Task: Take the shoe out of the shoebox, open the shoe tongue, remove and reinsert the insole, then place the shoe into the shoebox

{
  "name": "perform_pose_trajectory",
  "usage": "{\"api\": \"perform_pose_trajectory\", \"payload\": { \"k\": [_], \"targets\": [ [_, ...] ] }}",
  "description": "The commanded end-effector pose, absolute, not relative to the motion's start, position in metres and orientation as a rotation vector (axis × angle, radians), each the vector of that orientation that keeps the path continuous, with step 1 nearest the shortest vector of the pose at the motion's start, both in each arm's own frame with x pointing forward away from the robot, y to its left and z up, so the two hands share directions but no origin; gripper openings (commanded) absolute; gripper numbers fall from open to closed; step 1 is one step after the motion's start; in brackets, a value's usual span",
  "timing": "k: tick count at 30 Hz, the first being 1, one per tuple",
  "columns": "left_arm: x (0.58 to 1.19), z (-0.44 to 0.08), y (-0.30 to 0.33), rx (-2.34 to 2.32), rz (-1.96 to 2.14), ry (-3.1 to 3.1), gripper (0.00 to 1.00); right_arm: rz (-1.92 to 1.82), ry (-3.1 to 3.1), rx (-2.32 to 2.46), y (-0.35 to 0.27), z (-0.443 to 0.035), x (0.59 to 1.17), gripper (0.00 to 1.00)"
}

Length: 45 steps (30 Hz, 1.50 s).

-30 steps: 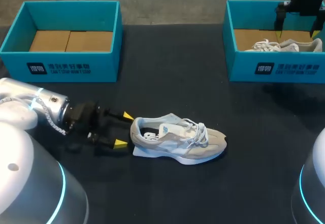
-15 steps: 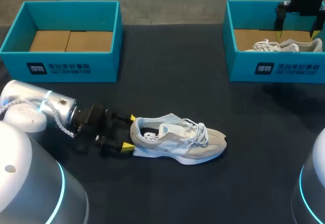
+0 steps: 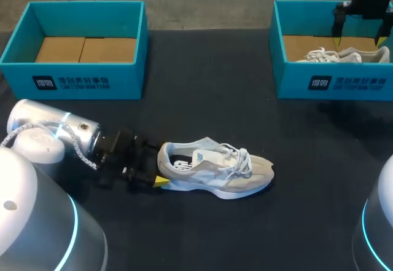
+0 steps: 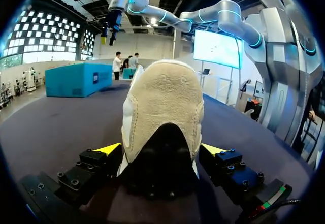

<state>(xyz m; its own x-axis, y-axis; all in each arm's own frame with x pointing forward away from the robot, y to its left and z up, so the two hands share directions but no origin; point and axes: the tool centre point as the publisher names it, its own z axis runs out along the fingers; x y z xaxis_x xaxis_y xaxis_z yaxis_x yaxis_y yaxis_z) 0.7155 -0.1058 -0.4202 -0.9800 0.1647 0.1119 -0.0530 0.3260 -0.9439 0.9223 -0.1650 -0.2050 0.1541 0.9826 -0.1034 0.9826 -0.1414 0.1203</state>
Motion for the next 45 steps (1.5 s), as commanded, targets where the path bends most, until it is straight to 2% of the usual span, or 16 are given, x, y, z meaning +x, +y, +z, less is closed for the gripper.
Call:
{"api": "perform_pose_trajectory", "payload": {
  "k": [1,33,34,35,36,45],
  "targets": [
    [0.714,-0.423,-0.113,-0.091,1.729,-2.398,1.0,-0.001,1.944,2.261,-0.165,-0.205,0.922,1.0],
    [0.714,-0.43,-0.138,-0.067,1.791,-2.374,1.0,-0.001,1.944,2.261,-0.165,-0.205,0.922,1.0],
    [0.715,-0.43,-0.138,-0.074,1.794,-2.372,0.79,-0.001,1.944,2.261,-0.165,-0.205,0.922,1.0],
    [0.715,-0.43,-0.138,-0.077,1.795,-2.372,0.22,-0.001,1.944,2.261,-0.165,-0.205,0.922,1.0],
    [0.715,-0.43,-0.138,-0.08,1.796,-2.371,0.0,-0.001,1.944,2.261,-0.165,-0.205,0.922,1.0],
    [0.716,-0.43,-0.137,-0.113,1.799,-2.379,0.0,-0.001,1.944,2.261,-0.165,-0.205,0.922,1.0]
  ]
}}
